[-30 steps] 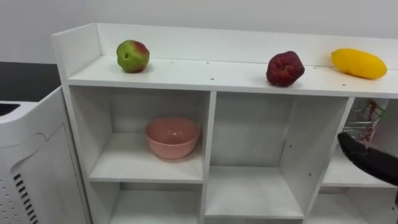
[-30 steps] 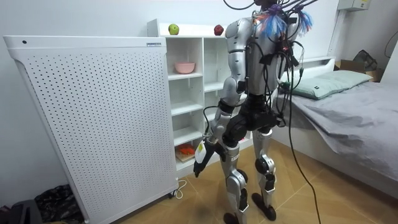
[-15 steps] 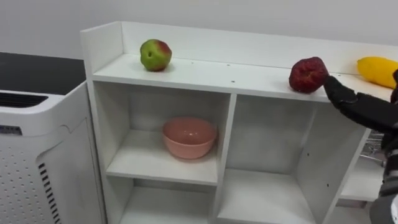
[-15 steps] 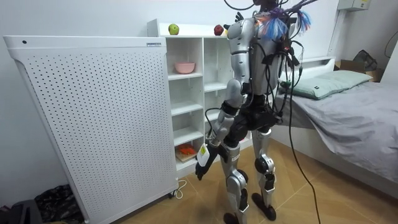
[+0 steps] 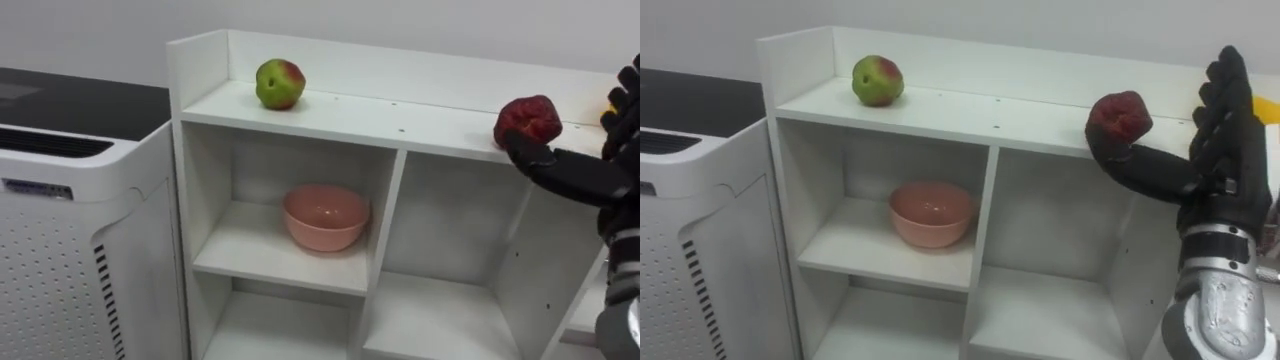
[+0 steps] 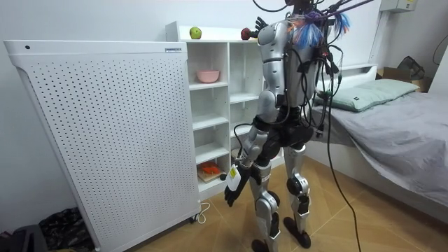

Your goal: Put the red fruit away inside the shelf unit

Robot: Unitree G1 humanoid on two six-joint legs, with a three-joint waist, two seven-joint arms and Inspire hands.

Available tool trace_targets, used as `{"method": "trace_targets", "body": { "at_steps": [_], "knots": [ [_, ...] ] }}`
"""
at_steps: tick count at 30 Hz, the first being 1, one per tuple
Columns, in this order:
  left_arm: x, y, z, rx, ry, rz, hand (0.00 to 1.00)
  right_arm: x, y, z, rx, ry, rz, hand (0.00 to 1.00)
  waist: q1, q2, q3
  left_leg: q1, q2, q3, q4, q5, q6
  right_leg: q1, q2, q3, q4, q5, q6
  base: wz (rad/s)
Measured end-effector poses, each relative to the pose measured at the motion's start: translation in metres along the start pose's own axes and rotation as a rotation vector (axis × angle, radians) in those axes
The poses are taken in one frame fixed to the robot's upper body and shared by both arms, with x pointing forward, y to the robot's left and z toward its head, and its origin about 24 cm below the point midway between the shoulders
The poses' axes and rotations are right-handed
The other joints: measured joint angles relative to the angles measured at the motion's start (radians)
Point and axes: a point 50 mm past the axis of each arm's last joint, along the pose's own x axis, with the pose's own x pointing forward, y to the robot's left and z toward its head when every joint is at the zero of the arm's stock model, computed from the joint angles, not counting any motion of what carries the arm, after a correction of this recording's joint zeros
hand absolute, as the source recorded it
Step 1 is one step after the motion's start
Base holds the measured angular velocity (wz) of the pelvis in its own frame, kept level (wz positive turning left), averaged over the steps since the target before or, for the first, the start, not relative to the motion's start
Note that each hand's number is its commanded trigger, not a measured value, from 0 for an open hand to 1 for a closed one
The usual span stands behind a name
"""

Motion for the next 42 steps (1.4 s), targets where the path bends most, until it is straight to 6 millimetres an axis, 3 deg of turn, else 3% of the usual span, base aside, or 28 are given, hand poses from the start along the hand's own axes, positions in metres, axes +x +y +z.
{"method": "trace_targets", "body": {
  "at_steps": [12,20,21,23,24,26,27,42],
  "knots": [
    [0.002,0.005,0.004,0.009,0.009,-0.009,0.0,0.009,-0.001,-0.008,-0.019,0.059,0.055,0.0,0.008,0.005,0.004,-0.009,-0.001,0.0,0.007,0.001,0.001,-0.005,-0.002,-0.001,0.001,0.0,0.0,0.0],
    [0.002,0.007,0.005,0.014,0.006,-0.02,0.0,0.017,-0.002,-0.011,-0.028,0.078,0.051,0.0,0.007,-0.004,0.0031,-0.017,-0.001,-0.003,0.013,0.001,0.001,-0.007,-0.002,-0.005,0.001,0.0,0.0,0.01],
    [0.002,0.007,0.006,0.014,0.005,-0.021,0.0,0.018,-0.004,-0.012,-0.036,0.08,0.056,0.07,0.007,-0.004,0.0032,-0.017,-0.001,-0.003,0.013,0.001,0.001,-0.007,-0.003,-0.005,0.001,0.0,0.0,0.0],
    [0.003,0.008,0.006,0.014,0.003,-0.02,0.0,0.018,-0.004,-0.012,-0.041,0.081,0.062,0.49,0.007,-0.004,0.0041,-0.018,-0.001,-0.004,0.013,0.001,0.001,-0.008,-0.003,-0.006,0.001,0.0,0.0,0.0],
    [0.003,0.008,0.007,0.014,0.001,-0.019,0.0,0.018,-0.004,-0.012,-0.041,0.081,0.064,0.52,0.006,-0.004,0.0042,-0.018,-0.001,-0.005,0.012,0.001,0.001,-0.008,-0.003,-0.011,0.001,0.0,0.0,0.0],
    [0.003,0.009,0.009,0.014,-0.002,-0.017,0.0,0.018,-0.004,-0.012,-0.042,0.081,0.064,0.92,0.005,-0.004,0.004,-0.019,-0.001,-0.008,0.012,0.001,0.001,-0.007,-0.003,-0.015,0.002,0.0,0.0,0.04],
    [0.003,0.009,0.009,0.014,-0.004,-0.016,0.0,0.018,-0.004,-0.012,-0.042,0.08,0.064,1.0,0.004,-0.004,0.004,-0.02,-0.001,-0.009,0.012,0.001,0.001,-0.007,-0.003,-0.018,0.002,0.0,0.0,0.03],
    [0.004,0.012,0.013,0.012,-0.012,-0.006,0.0,0.023,-0.007,-0.004,-0.19,0.034,0.127,1.0,0.013,-0.007,-0.0006,-0.021,-0.001,-0.012,0.007,0.001,0.001,-0.01,-0.003,-0.026,0.001,0.0,0.0,0.0]
  ]
}}
